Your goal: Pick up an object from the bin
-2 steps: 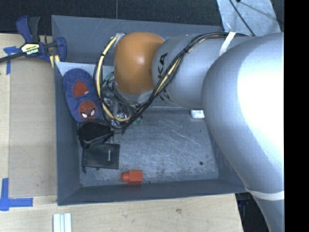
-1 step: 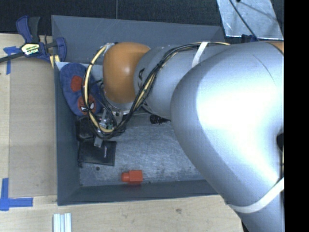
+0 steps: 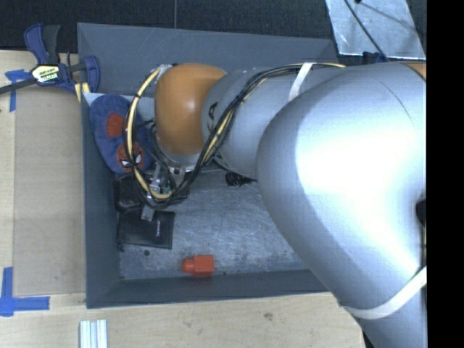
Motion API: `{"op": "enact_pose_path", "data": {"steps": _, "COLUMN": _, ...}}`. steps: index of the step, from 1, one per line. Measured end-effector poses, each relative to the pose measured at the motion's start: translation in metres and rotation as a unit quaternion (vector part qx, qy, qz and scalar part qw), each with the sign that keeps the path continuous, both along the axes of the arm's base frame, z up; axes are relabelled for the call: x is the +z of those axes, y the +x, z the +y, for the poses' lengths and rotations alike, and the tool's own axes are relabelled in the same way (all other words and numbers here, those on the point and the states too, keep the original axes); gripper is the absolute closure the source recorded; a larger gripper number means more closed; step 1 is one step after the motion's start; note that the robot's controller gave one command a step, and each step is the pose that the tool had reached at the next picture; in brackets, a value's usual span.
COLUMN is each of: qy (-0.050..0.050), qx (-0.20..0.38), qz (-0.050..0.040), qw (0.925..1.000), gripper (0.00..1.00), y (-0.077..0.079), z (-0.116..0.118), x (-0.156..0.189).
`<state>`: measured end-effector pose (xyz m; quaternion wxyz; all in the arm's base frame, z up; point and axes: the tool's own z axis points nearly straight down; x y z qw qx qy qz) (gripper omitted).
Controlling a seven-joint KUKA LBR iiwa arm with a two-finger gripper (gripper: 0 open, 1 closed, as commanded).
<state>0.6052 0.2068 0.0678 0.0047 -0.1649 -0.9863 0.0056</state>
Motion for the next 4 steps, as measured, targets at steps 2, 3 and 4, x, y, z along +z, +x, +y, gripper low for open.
{"op": "enact_pose_path", "data": {"steps": 2, "qy": 0.003, "qx": 0.002, "qz": -0.0013, "qw": 1.0000, "gripper": 1.00, "y": -0.004, "z": 0.000, "x": 0.014}}
{"op": "enact_pose_path", "data": {"steps": 3, "qy": 0.002, "qx": 0.002, "qz": -0.0006, "qw": 1.0000, "gripper": 1.00, "y": -0.007, "z": -0.002, "x": 0.016}}
{"op": "enact_pose_path", "data": {"steps": 4, "qy": 0.004, "qx": 0.001, "qz": -0.0035, "qw": 1.0000, "gripper": 1.00, "y": -0.008, "z": -0.003, "x": 0.050}}
